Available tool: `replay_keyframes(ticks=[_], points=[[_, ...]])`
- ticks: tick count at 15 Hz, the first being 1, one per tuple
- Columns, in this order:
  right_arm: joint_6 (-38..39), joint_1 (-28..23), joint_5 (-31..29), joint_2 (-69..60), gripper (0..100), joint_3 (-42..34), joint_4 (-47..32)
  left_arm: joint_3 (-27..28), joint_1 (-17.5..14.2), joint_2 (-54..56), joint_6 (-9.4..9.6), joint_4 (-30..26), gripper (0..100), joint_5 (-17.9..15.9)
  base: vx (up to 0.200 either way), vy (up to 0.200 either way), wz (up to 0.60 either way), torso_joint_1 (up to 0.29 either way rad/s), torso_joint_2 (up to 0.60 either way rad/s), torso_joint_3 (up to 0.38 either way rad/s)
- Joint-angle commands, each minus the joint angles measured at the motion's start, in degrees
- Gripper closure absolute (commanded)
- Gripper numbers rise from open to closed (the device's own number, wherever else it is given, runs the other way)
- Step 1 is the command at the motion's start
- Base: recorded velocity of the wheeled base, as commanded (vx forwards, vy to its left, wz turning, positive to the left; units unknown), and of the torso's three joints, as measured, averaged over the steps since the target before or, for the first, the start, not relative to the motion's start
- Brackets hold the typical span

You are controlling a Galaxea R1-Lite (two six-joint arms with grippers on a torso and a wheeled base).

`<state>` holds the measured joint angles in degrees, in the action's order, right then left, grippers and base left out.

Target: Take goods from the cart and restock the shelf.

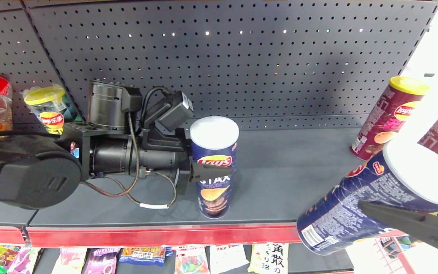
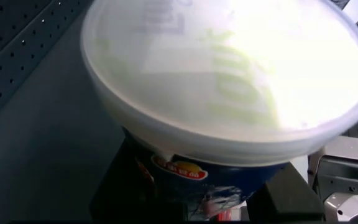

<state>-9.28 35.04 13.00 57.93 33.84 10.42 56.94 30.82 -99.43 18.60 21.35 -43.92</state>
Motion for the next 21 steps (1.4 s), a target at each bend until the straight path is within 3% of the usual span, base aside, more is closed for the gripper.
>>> replay_keyframes(ticks=[1, 12, 13, 19, 21], points=[[0.0, 0.0, 0.0, 0.0, 100, -0.1, 0.0, -0.5, 0.0, 0.5, -0.23, -0.2, 100, 0.0, 0.000, 0.000, 0.00, 0.000, 0.00, 0.000], [0.0, 0.0, 0.1, 0.5, 100, -0.1, 0.0, -2.6, 0.0, 1.7, -0.32, -0.3, 100, 0.0, 0.000, 0.000, 0.00, 0.000, 0.00, 0.000], [0.0, 0.1, 0.0, 0.5, 100, -0.1, 0.1, -2.7, 0.0, 1.7, -0.32, -0.3, 0, 0.0, 0.000, 0.000, 0.00, 0.000, 0.00, 0.000], [-0.1, 0.1, 0.1, 5.0, 100, 3.4, 0.2, -3.4, -0.1, 2.7, -0.41, 0.0, 0, 0.6, 0.000, 0.000, 0.00, 0.000, 0.00, 0.000], [0.0, -0.1, -0.1, 9.8, 100, 7.6, 0.2, -7.5, -1.1, 5.5, -0.41, 0.5, 0, 1.3, 0.000, 0.000, 0.00, 0.000, 0.00, 0.000]])
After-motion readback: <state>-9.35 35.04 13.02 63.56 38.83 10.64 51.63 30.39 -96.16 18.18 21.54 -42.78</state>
